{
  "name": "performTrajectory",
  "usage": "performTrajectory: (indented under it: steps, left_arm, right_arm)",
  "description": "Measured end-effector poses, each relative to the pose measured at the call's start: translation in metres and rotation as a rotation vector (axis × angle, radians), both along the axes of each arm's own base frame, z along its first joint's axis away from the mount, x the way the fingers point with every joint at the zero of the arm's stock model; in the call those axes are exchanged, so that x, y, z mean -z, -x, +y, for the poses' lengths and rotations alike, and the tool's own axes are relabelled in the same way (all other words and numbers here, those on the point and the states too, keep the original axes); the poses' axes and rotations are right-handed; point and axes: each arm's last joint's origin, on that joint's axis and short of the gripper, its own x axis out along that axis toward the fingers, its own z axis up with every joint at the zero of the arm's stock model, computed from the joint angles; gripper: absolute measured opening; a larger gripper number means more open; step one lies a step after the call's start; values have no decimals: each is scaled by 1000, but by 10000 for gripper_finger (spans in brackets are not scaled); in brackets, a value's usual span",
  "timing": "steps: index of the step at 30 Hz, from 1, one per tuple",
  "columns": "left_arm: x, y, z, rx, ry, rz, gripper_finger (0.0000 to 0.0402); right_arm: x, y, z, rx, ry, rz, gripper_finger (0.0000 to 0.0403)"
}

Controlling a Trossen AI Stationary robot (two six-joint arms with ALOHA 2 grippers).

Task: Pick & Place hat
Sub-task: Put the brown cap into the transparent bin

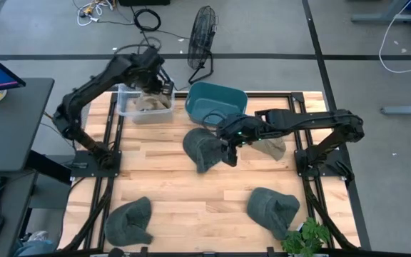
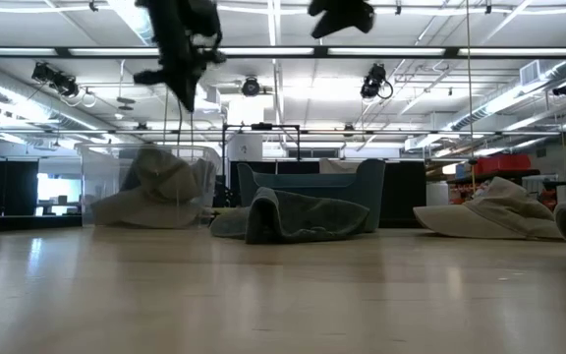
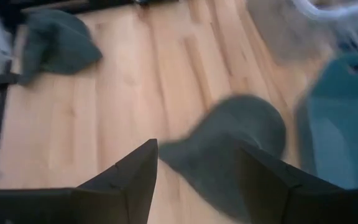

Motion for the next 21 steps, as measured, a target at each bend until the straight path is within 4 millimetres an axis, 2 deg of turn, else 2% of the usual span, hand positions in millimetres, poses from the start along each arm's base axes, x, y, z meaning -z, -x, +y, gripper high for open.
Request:
performTrajectory:
  steps: [4, 7, 11, 14, 18, 21]
  left_arm:
    - [-33, -2, -26, 183, -150, -63, 6]
    - [-46, -5, -41, 284, -218, -94, 26]
    - [-52, -11, -53, 337, -257, -135, 72]
    - [-53, -15, -57, 340, -254, -155, 107]
    - [-55, -22, -63, 367, -280, -191, 142]
    - [-57, -26, -66, 379, -295, -212, 159]
  right_arm:
    - [-2, 29, -4, 158, 3, 144, 210]
    - [0, 52, -8, 350, -7, 279, 210]
    - [5, 76, -18, 595, -36, 466, 210]
    - [11, 84, -27, 700, -32, 532, 210]
    - [28, 90, -46, 799, -22, 581, 210]
    - [49, 97, -61, 898, -42, 658, 210]
